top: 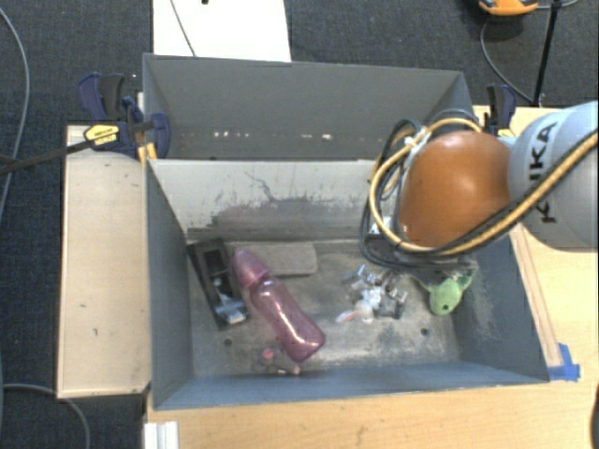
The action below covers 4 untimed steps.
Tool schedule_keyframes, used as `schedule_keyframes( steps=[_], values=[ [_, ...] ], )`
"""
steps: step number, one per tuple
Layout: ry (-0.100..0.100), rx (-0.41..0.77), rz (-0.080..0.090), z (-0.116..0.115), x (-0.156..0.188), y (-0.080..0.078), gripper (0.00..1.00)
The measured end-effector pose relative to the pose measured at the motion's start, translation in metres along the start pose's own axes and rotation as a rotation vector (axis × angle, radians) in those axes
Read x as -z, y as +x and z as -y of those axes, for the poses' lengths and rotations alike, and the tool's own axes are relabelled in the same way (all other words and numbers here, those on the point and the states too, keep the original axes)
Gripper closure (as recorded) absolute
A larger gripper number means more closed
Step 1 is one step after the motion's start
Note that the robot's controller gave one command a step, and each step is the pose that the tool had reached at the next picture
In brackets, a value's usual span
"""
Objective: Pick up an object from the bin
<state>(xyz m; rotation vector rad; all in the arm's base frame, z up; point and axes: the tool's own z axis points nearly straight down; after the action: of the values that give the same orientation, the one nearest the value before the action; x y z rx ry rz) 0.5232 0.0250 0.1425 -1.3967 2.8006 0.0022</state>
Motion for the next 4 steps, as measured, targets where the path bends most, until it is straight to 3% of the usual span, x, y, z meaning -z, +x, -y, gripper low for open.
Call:
schedule_keyframes(
  steps=[4],
  values=[
    [-0.001, -0.009, -0.002, 0.0, 0.0, 0.0002, 1.0]
  ],
)
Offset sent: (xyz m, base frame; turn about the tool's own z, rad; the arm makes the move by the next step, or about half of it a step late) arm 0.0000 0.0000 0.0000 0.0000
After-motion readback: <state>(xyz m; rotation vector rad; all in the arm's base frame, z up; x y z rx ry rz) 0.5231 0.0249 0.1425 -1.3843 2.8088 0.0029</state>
